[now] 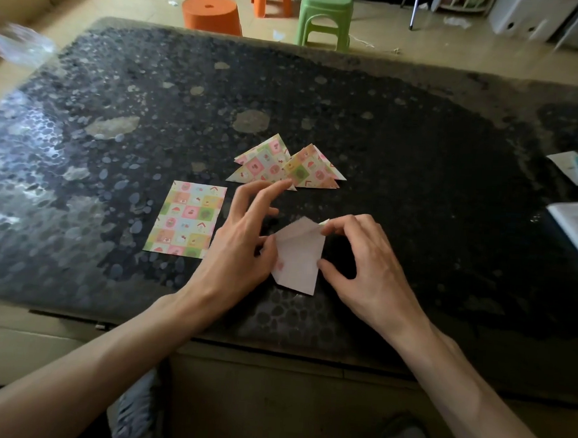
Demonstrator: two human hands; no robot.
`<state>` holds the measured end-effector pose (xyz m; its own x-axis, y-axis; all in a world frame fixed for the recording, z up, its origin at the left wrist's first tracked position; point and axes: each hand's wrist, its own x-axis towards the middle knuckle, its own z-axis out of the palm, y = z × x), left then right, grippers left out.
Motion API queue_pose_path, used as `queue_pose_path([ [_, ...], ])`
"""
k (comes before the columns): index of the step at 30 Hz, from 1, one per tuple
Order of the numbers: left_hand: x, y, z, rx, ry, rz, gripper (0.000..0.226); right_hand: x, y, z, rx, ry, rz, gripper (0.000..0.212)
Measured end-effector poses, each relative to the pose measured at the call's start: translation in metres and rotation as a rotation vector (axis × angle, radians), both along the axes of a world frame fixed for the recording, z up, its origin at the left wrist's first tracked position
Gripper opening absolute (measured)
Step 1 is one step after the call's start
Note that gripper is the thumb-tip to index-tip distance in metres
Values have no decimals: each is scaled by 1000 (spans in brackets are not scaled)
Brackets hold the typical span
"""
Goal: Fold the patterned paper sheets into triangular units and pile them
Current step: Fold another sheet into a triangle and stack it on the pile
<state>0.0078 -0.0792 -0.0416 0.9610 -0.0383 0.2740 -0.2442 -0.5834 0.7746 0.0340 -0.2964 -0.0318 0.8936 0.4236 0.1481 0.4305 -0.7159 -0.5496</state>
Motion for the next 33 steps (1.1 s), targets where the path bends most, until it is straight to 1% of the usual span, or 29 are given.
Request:
queue_pose_path([
  [3, 0, 3, -1, -14, 14, 21, 69, -2, 2, 2, 16, -7, 60, 27],
  [5, 0, 2, -1, -64, 37, 60, 67, -4, 4, 6, 29, -9, 131, 21],
  [6, 0, 1, -1, -98, 52, 82, 66, -7, 5, 7, 24, -9, 177, 25],
  [9, 1, -1, -1, -190, 73, 120, 59, -12, 9, 9, -54, 26, 299, 48],
  [11, 2, 0, -2, -188, 69, 120, 54, -14, 11, 7, -97, 18, 322, 55],
  [12, 2, 0, -1, -179, 67, 116, 51, -14, 11, 5, -102, -6, 317, 53],
  [15, 2, 1, 1, -160, 66, 122, 40, -11, 7, 1, -85, -104, 286, 32],
  [17, 3, 2, 2, -97, 64, 136, 32, -9, 3, -1, -72, -142, 270, 23],
  [18, 3, 3, 2, -22, 49, 135, 31, -8, 2, -1, -63, -157, 264, 20],
  [21, 5, 9, -1, 312, -37, 85, 29, -3, -2, -1, -70, -177, 254, 16],
  [22, 5, 11, 0, 392, -54, 54, 27, -2, -4, -2, -81, -173, 256, 15],
  [24, 7, 17, 5, 477, -56, -46, 23, 0, -8, -2, -91, -153, 254, 14],
  [27, 11, 24, 11, 465, -5, -245, 23, 2, -12, -2, -86, -109, 249, 10],
  [29, 10, 27, 14, 439, 22, -301, 22, 2, -11, -3, -94, -92, 252, 9],
  [32, 4, 29, 14, 420, 10, -355, 14, 2, -12, -2, -76, -72, 247, 8],
  [33, 2, 30, 12, 426, 3, -367, 15, 3, -12, -2, -62, -64, 243, 8],
])
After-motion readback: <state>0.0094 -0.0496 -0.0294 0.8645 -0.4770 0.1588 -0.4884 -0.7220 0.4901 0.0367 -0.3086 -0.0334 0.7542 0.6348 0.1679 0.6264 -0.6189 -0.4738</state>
